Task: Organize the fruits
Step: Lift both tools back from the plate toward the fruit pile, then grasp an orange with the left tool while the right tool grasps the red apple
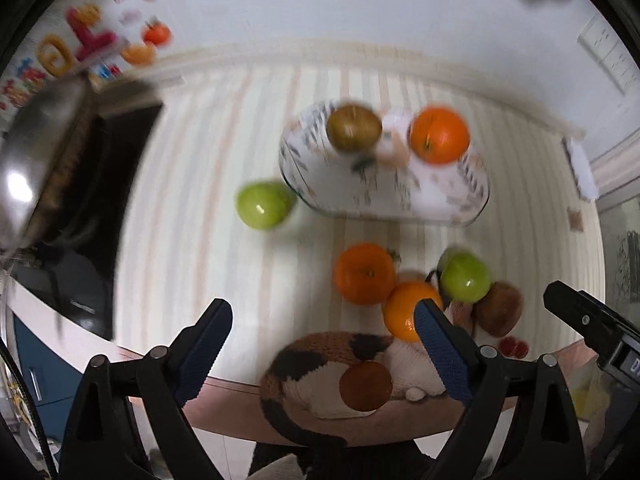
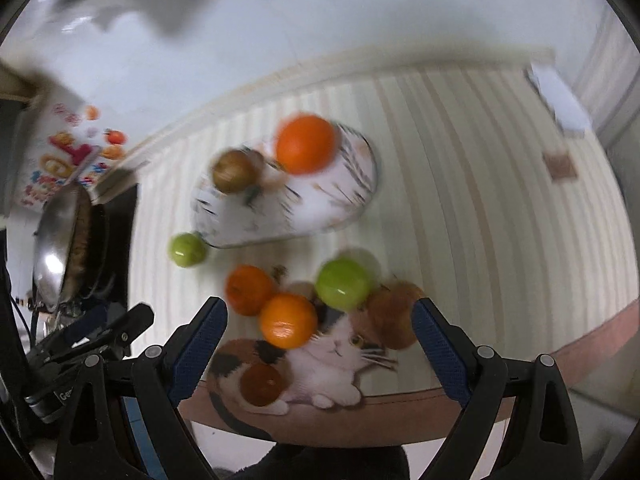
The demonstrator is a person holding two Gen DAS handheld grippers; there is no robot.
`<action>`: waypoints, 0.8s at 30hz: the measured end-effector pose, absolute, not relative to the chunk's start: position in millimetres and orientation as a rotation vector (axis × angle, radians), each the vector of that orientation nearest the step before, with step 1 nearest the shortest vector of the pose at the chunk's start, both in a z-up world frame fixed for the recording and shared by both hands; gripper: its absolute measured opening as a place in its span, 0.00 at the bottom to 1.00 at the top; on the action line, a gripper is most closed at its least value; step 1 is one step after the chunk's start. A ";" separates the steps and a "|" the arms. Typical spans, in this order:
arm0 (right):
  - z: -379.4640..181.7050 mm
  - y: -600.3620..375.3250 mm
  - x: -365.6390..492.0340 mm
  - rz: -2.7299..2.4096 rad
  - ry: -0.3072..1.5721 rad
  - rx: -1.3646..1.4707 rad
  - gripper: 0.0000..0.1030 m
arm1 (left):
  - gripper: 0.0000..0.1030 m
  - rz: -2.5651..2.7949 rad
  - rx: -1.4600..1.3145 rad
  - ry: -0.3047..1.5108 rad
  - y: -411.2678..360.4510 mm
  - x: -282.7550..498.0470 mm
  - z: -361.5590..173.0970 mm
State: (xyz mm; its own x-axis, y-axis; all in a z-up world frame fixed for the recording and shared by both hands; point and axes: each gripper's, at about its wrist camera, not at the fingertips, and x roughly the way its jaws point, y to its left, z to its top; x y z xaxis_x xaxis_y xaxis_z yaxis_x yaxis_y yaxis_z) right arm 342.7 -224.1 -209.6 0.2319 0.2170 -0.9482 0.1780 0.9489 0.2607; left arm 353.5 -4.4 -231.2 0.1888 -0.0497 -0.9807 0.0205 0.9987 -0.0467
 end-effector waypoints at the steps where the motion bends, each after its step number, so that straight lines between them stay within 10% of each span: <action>1: -221.9 -228.4 345.3 0.025 1.369 0.359 0.93 | 0.91 -0.047 -0.024 1.413 -7.6 358.7 -244.7; 13: -318.8 -229.1 396.7 0.087 1.551 0.328 0.91 | 0.90 -0.087 -0.025 1.692 -49.6 416.0 -355.5; 16: -318.9 -231.6 400.9 0.082 1.578 0.275 0.91 | 0.62 -0.069 -0.015 1.694 -52.4 419.0 -366.1; 24: -335.4 -250.0 381.4 0.033 1.666 0.230 0.91 | 0.60 -0.030 0.003 1.662 -27.2 393.1 -362.1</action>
